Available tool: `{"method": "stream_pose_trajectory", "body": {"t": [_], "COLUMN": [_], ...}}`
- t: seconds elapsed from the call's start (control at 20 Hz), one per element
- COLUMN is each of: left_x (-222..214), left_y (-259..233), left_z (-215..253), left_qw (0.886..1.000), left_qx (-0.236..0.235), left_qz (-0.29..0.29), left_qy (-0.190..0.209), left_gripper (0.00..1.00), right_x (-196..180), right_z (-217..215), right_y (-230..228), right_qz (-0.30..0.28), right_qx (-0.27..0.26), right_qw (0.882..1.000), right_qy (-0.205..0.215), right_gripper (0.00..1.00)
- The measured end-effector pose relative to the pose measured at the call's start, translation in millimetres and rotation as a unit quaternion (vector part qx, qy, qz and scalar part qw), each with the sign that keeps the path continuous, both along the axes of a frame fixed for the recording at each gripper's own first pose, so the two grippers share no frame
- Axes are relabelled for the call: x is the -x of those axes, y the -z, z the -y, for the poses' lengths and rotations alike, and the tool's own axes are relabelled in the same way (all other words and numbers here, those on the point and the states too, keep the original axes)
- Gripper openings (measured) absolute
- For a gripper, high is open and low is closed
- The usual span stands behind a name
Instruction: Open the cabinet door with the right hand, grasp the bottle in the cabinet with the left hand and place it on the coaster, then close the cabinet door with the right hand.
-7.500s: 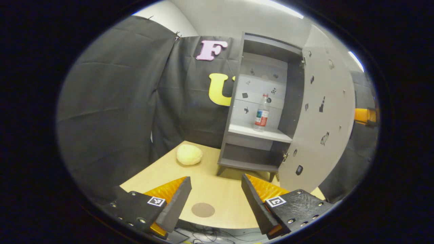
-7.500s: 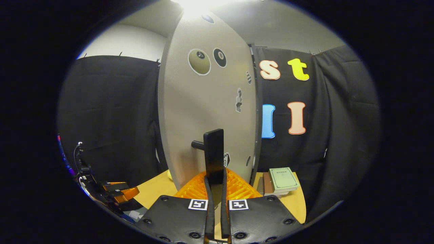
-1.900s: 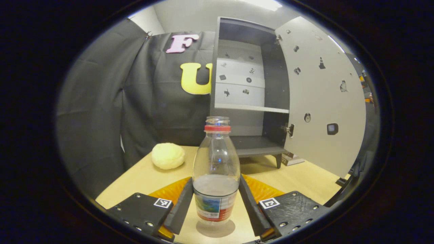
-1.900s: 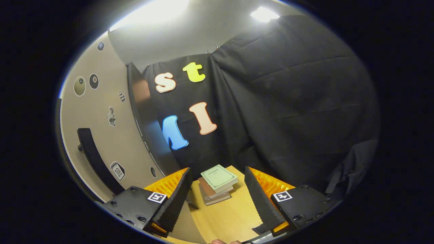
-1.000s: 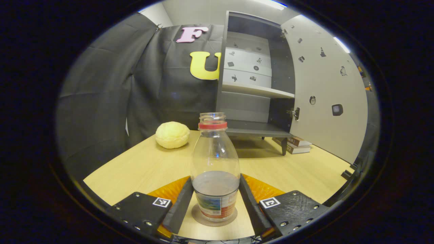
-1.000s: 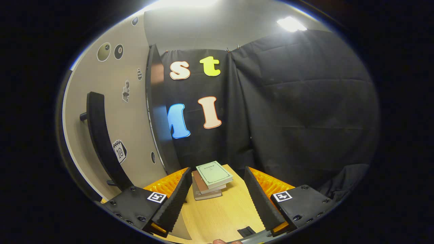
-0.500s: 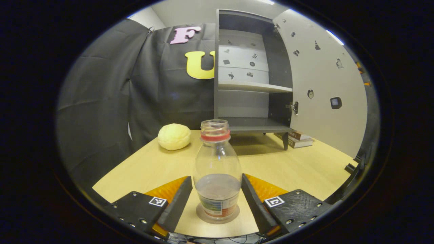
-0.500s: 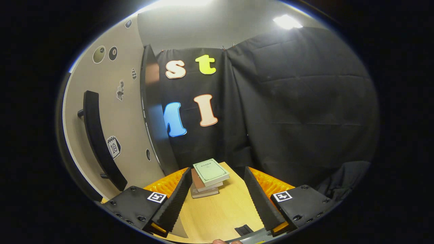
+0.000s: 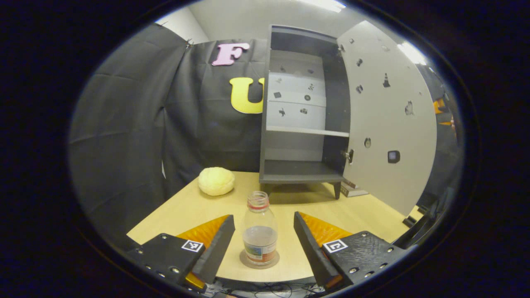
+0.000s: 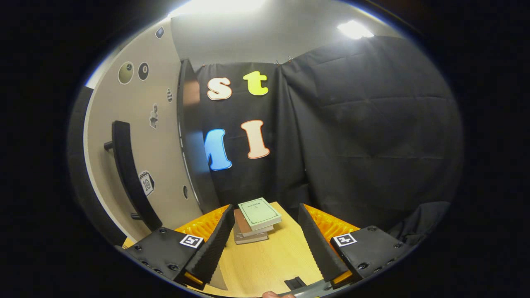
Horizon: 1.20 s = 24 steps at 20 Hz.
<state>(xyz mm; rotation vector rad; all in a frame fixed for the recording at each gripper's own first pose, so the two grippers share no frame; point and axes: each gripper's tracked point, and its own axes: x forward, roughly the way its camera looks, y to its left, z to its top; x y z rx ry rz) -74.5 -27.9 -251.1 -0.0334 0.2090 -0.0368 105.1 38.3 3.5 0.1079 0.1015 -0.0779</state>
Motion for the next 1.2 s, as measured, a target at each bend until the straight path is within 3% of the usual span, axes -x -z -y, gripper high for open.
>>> {"method": "stream_pose_trajectory", "body": {"t": [0.15,0.35,0.55,0.85,1.1,1.2], "left_x": [12,9,4,5,8,7], "left_y": [-47,-103,-145,-144,-144,-145], "left_z": [-16,-12,-18,-35,-48,-52], "left_qw": [0.999,0.999,0.998,0.999,0.998,0.998], "left_qx": [-0.018,0.006,0.012,-0.005,0.004,0.000], "left_qz": [0.010,0.018,0.035,0.003,-0.002,0.000], "left_qy": [-0.037,-0.037,-0.042,-0.052,-0.058,-0.057], "left_gripper": [0.86,0.91,0.88,0.86,0.89,0.89], "right_x": [3,8,11,16,17,19], "right_z": [-15,-34,-57,-69,-78,-89], "right_y": [-19,-24,-29,-35,-48,-46], "right_qz": [0.013,0.009,0.014,0.005,0.021,0.021], "right_qx": [0.010,0.029,0.012,-0.005,0.065,0.061], "right_qw": [1.000,0.998,0.996,0.995,0.994,0.994], "right_qy": [-0.026,-0.060,-0.092,-0.103,-0.088,-0.090], "right_gripper": [0.98,0.98,0.98,0.98,0.97,0.97]}}
